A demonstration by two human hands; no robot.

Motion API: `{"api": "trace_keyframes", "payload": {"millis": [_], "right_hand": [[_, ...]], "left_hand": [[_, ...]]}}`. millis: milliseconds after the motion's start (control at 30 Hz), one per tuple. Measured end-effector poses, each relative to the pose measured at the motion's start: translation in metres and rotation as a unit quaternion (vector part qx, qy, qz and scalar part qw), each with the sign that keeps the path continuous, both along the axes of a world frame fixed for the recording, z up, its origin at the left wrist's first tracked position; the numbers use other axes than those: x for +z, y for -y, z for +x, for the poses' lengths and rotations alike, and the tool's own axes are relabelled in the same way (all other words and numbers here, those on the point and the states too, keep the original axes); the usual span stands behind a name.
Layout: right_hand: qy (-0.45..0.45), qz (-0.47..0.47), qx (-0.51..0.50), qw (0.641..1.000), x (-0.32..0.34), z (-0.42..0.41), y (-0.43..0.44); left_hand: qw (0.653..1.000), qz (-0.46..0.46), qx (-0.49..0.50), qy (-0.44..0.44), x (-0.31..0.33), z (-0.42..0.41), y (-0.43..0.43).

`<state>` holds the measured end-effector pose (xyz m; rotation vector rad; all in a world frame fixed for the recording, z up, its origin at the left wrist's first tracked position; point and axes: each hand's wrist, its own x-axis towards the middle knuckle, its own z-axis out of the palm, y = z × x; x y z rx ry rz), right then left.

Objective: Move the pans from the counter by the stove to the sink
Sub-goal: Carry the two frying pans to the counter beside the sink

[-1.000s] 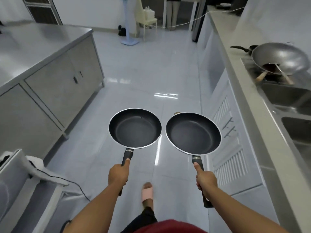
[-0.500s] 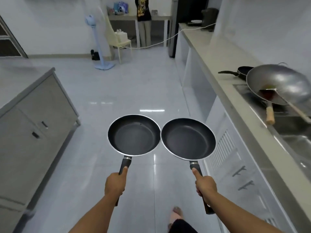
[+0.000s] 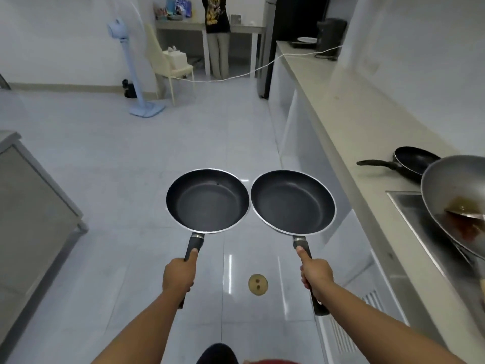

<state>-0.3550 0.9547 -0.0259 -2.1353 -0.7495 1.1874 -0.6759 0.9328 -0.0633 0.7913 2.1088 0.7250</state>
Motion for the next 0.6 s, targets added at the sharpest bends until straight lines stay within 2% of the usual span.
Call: {"api": "trace_keyframes", "payload": {"millis": [233, 600], "right_hand": [[-0.007, 0.027, -0.019, 0.999, 0.007, 0.008, -0.163], [-0.007, 0.074, -0.157, 0.985, 0.034, 0.040, -0.405]], "left_hand": [[0.999, 0.008, -0.043, -0.014, 0.010, 0.002, -0.188], [0.986, 0.042, -0.159, -0.040, 0.047, 0.022, -0.505]]}}
